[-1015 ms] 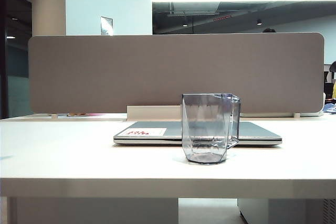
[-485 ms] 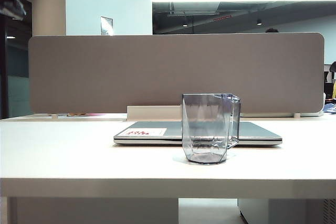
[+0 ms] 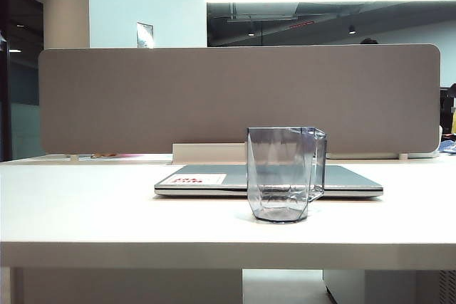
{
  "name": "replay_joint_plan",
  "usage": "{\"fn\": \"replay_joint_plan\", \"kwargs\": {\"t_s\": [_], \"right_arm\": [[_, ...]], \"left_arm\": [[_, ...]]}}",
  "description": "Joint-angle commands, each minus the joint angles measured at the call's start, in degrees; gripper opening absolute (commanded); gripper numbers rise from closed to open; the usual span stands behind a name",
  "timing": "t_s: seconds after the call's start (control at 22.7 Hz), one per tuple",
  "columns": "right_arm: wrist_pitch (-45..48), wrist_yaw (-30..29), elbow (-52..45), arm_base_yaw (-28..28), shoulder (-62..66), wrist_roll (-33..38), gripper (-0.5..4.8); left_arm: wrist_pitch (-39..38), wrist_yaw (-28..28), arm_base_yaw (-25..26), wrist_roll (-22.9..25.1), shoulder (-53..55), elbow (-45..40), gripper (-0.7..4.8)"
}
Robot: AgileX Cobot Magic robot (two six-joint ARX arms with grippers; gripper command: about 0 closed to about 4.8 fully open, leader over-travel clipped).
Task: Pick up the water cup and place it on the side of the laptop close to you.
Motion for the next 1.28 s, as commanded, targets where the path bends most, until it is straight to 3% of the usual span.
{"fn": "replay_joint_plan", "kwargs": {"t_s": [0.04, 0.26, 0.35, 1.1, 1.28], "right_arm": [[-0.1, 0.4, 0.1, 0.1, -0.1, 0.0, -0.05], [-0.1, 0.4, 0.1, 0.1, -0.1, 0.0, -0.05], [-0.1, 0.4, 0.2, 0.1, -0.1, 0.0, -0.05], [-0.1, 0.4, 0.2, 0.1, -0.1, 0.0, -0.05], [-0.1, 0.4, 0.2, 0.1, -0.1, 0.0, -0.05]], "left_arm": [[7.5, -2.2, 0.1, -0.6, -9.3, -8.3, -0.06], [11.3, -2.6, 3.2, -4.2, -13.5, -13.7, -0.06], [12.2, -0.5, 8.8, -6.6, -16.1, -16.0, -0.06], [14.8, -0.3, 16.5, -4.2, -27.4, -23.3, -0.06], [14.9, -1.0, 17.5, 0.1, -27.4, -23.4, -0.06]]}}
